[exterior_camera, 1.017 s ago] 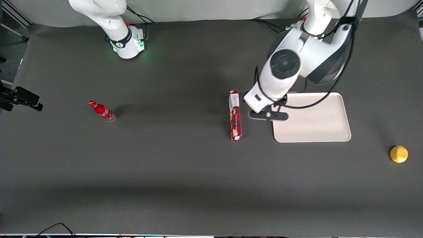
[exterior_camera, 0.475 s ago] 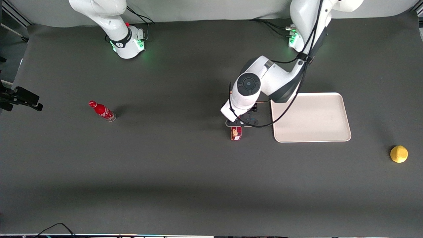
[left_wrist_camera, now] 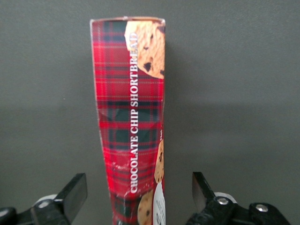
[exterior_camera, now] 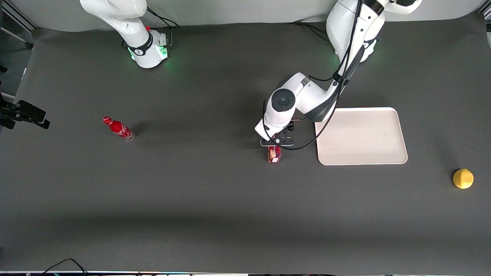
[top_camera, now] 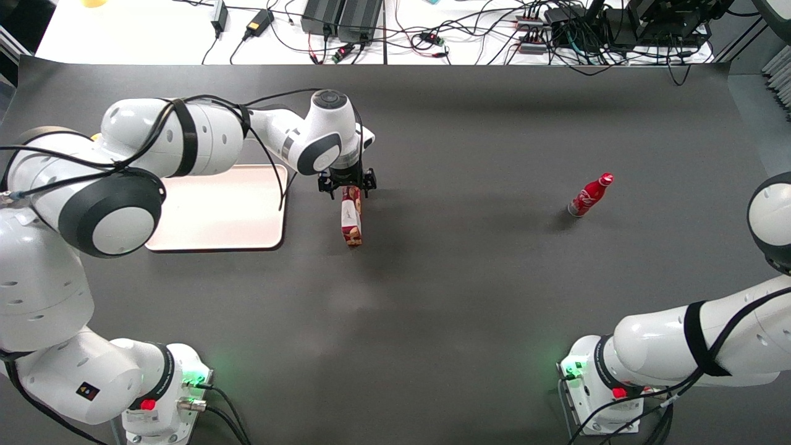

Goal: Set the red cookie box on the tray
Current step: 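Close the left gripper around the cookie box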

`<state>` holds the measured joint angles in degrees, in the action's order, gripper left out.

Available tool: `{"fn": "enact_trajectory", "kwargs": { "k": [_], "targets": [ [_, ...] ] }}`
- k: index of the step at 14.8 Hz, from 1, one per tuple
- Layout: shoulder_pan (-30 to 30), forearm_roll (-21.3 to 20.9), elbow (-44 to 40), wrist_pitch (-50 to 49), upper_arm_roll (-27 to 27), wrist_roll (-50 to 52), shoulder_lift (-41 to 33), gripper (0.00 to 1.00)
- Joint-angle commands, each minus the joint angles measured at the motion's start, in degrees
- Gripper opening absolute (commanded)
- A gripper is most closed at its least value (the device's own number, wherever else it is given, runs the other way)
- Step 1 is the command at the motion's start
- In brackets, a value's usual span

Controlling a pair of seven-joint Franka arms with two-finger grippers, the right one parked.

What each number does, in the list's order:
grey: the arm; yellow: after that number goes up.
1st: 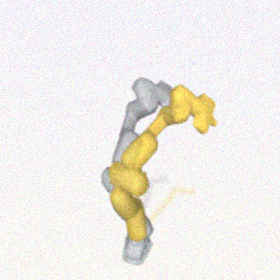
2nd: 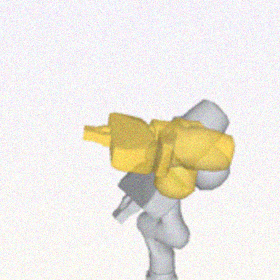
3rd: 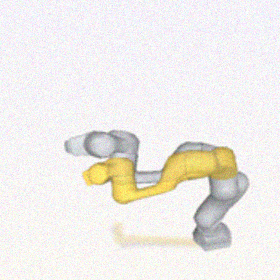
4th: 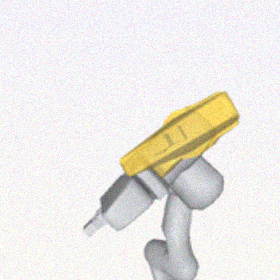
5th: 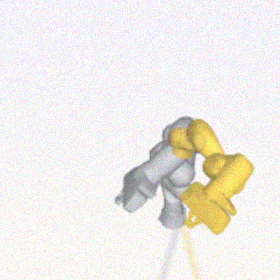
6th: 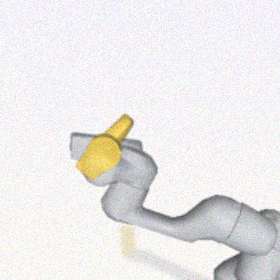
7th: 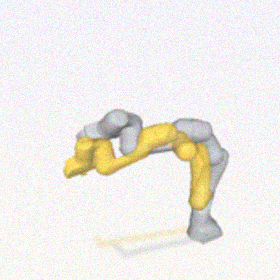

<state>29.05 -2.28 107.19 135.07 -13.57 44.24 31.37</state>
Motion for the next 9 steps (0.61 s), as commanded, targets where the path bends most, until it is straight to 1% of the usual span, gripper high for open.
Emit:
{"fn": "enact_trajectory", "kwargs": {
  "k": [1,2,3,4,5,6,7,8,9],
  "targets": [
    [1.4,-2.5,0.4,2.3,0.4,3.4,1.3,1.00],
    [1.4,-2.5,0.4,2.6,0.4,3.6,1.4,0.99],
    [1.3,-2.5,0.4,2.8,0.4,3.5,1.4,0.84],
    [1.3,-2.5,0.4,2.8,0.4,3.5,1.4,0.60],
    [1.3,-2.5,0.3,2.9,0.4,3.5,1.4,0.42],
    [1.3,-2.5,0.3,2.9,0.4,3.5,1.4,0.26],
    [1.3,-2.5,0.3,2.9,0.4,3.6,1.4,0.11],
    [1.3,-2.5,0.3,2.9,0.4,3.7,1.4,0.00],
    [1.2,-2.5,0.3,2.7,0.4,4.0,1.3,0.00]
  ]
}}
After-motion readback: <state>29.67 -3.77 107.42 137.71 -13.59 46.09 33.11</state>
